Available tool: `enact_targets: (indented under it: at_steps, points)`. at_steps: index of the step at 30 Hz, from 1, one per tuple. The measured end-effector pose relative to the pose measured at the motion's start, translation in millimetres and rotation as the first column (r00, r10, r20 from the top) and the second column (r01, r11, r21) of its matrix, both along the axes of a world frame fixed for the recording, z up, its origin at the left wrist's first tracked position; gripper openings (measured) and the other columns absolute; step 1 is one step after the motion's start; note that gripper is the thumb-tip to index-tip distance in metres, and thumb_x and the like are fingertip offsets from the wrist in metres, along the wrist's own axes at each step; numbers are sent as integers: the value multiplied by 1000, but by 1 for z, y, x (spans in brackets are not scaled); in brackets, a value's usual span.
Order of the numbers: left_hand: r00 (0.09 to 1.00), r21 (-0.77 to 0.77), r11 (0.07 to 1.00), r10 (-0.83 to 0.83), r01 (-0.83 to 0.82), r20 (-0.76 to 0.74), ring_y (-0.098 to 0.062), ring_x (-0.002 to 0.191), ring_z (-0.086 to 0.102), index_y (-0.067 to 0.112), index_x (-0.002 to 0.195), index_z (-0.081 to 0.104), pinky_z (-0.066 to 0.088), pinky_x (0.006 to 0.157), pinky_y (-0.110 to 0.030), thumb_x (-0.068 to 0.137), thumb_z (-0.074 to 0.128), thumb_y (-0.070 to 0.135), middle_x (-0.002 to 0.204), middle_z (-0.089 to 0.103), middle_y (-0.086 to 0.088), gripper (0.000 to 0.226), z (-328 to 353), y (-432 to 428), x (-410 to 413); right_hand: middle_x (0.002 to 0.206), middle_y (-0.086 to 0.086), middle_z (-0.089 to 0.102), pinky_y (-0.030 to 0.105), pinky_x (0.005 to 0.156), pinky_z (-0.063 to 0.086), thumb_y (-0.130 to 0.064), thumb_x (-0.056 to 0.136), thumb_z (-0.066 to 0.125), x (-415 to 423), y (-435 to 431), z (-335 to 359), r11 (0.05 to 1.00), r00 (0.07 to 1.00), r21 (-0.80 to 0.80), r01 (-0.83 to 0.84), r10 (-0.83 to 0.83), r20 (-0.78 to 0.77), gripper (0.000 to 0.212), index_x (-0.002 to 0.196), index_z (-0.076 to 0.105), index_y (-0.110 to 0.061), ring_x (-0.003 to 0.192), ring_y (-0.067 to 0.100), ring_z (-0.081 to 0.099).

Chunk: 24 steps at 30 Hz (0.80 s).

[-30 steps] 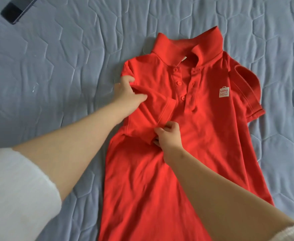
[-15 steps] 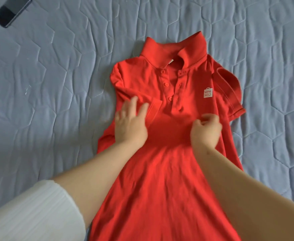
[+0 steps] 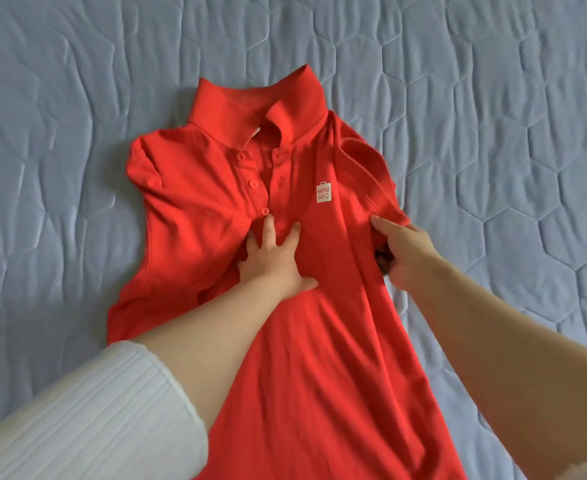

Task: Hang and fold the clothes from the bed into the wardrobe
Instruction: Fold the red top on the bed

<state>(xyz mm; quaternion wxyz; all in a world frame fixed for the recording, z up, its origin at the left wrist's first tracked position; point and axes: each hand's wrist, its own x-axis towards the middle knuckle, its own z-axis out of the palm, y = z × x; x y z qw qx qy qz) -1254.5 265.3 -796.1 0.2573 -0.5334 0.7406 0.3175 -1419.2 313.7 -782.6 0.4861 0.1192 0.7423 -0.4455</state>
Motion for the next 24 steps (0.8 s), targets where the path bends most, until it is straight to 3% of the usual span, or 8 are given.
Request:
enact_targets:
  at_steps: [3, 7, 10, 14, 16, 19, 21, 24]
  points:
    - [1000, 18, 1000, -19, 18, 9, -34, 142, -9, 43, 145, -3, 19, 114, -51, 71, 68, 58, 153, -25, 2, 104, 1, -1, 1, 82, 5, 60, 36, 75, 52, -11, 89, 58, -10, 0, 3, 963, 965, -75, 261, -261, 9, 10, 94, 59, -20, 71, 17, 57]
    - [1000, 51, 999, -18, 18, -6, -33, 143, -9, 44, 146, -3, 16, 116, -46, 72, 69, 56, 152, -27, 3, 103, 4, -5, 4, 91, 2, 56, 34, 77, 52, -10, 90, 47, -31, 22, 5, 862, 862, 40, 506, -507, 15, 16, 98, 56, -20, 70, 14, 52]
    - [1000, 46, 999, -15, 15, -3, -33, 143, -10, 44, 145, -3, 16, 116, -47, 72, 69, 55, 152, -27, 4, 103, 2, -4, 3, 102, 3, 55, 41, 83, 51, -16, 85, 51, -41, 28, 6, 798, 801, 79, 598, -591, -95, 29, 113, 48, -19, 89, 23, 58]
    - [1000, 29, 1000, -4, 3, 5, -32, 142, -12, 45, 145, -3, 15, 115, -49, 72, 68, 56, 152, -28, 5, 103, -1, -1, 2, 106, 1, 49, 46, 85, 51, -18, 81, 67, -36, 21, 6, 883, 872, -7, 470, -465, -152, 42, 110, 37, -22, 90, 24, 56]
    - [1000, 17, 1000, 5, -5, 1, -32, 142, -12, 45, 145, -3, 15, 115, -49, 72, 68, 56, 152, -27, 5, 103, -3, 0, 3, 98, 3, 52, 46, 80, 53, -10, 83, 64, -35, 27, 4, 888, 882, 32, 458, -450, -143, 36, 110, 41, -17, 83, 24, 57]
    - [1000, 27, 1000, 6, -6, 7, -31, 142, -13, 45, 145, -2, 15, 115, -50, 72, 68, 58, 152, -26, 5, 102, 0, 0, 3, 83, 3, 50, 30, 60, 47, -8, 87, 50, -35, 44, 0, 839, 837, 42, 542, -535, -115, 17, 98, 40, -16, 62, 16, 48]
    - [997, 50, 997, 62, -64, 43, -30, 143, -9, 45, 145, 5, 16, 114, -51, 73, 62, 61, 154, -21, 6, 93, 6, 1, -3, 83, 4, 50, 35, 65, 50, -2, 86, 46, -31, 54, -4, 826, 818, 37, 562, -549, -174, 16, 96, 41, -14, 64, 16, 47]
    - [992, -280, 955, 116, -97, 50, -35, 131, 23, 32, 131, 43, 28, 100, -47, 82, 52, 57, 146, 20, -10, 56, 22, 1, -29, 102, 7, 52, 42, 86, 51, 4, 83, 45, -26, 58, -8, 845, 821, -46, 533, -530, -215, 26, 100, 42, -16, 84, 22, 54]
